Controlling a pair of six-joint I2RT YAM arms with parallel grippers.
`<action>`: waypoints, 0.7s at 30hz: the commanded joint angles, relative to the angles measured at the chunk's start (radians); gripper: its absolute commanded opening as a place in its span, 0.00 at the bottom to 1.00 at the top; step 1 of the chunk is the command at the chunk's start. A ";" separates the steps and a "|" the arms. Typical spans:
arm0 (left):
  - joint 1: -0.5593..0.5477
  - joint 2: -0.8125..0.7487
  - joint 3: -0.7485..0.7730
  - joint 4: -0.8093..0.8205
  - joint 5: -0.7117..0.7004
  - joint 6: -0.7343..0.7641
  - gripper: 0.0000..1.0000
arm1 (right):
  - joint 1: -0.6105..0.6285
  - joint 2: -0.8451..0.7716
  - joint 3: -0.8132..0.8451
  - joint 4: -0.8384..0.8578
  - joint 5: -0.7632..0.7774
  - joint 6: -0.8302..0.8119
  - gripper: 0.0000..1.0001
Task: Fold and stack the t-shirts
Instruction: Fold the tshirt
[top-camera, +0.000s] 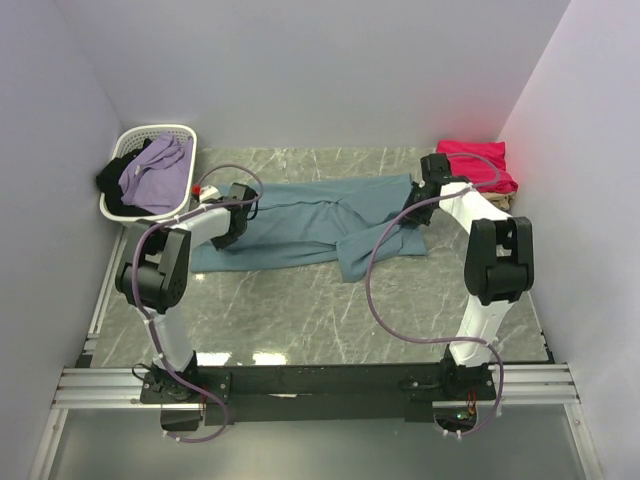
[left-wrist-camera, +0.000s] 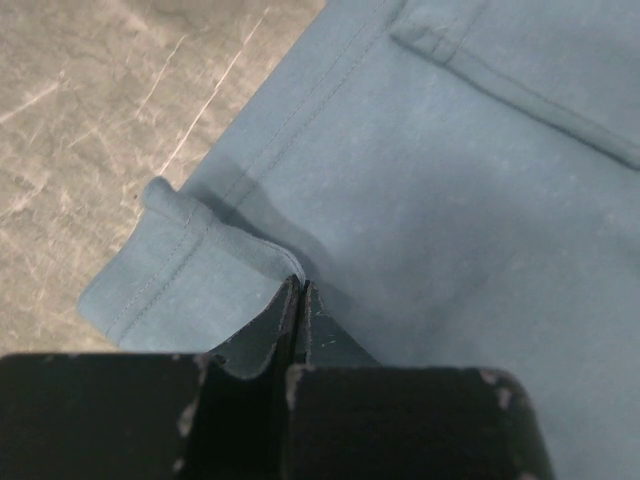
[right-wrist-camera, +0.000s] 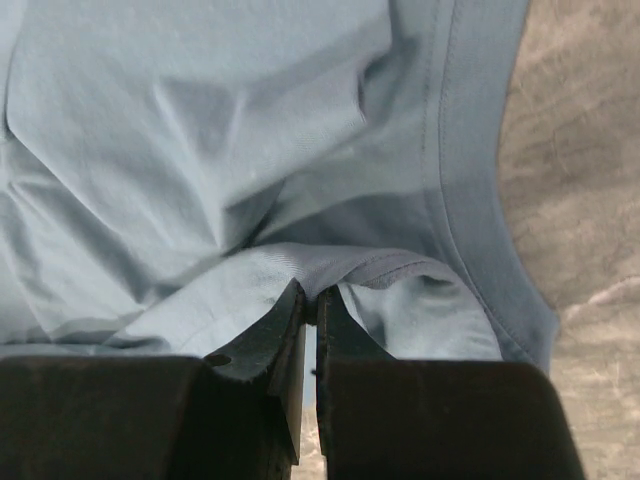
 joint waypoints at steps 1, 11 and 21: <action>0.007 0.002 0.050 0.047 -0.050 0.031 0.01 | -0.009 0.025 0.073 0.030 0.006 -0.007 0.07; 0.009 -0.083 0.049 0.099 -0.056 0.074 0.25 | -0.008 -0.213 -0.083 0.151 -0.006 -0.055 0.46; 0.002 -0.234 -0.011 0.121 0.031 0.103 0.45 | 0.066 -0.435 -0.313 0.138 -0.152 -0.046 0.54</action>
